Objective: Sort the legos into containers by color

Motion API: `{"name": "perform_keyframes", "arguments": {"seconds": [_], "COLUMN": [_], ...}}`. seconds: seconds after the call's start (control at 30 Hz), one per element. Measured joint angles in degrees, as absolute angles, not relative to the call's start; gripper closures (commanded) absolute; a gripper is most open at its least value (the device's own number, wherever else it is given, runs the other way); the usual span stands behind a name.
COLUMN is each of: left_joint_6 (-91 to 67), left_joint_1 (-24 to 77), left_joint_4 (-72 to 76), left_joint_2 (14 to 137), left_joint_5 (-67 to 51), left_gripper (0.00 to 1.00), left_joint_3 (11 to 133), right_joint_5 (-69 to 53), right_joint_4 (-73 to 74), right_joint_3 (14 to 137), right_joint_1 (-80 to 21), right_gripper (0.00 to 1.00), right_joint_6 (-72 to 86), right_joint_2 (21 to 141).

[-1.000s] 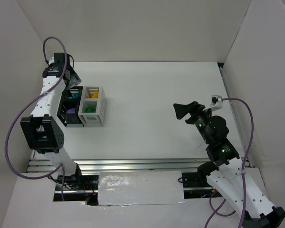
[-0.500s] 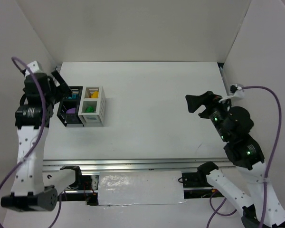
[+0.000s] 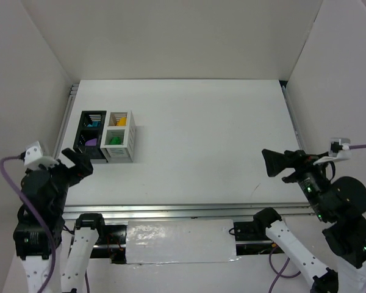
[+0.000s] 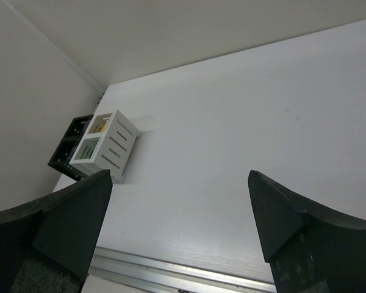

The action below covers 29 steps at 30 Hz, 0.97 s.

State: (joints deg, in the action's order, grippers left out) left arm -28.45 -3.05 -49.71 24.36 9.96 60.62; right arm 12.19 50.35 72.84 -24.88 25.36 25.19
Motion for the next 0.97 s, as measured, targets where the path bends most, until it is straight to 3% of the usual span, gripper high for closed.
{"name": "perform_keyframes", "arguments": {"seconds": [0.17, 0.37, 0.97], "left_joint_6": [-28.97, -28.93, -29.06], "left_joint_1": [-3.05, -3.05, -2.28], "left_joint_4": [-52.21, -54.28, -54.92], "left_joint_2": [14.81, 15.79, 16.56], "left_joint_5": [11.18, 11.51, 14.11], "left_gripper": [0.01, 0.01, 0.01], "left_joint_3": [60.23, 59.61, 59.61], "right_joint_5": [11.09, 11.38, 8.54], "right_joint_4": [55.57, 59.13, 59.57], "right_joint_3": [75.13, 75.11, 70.37], "right_joint_1": [-24.88, -24.88, -24.88], "right_gripper": [0.0, 0.0, 0.0], "right_joint_6": [23.09, 22.39, 22.39], "right_joint_2": [18.09, 13.06, 12.82]}}
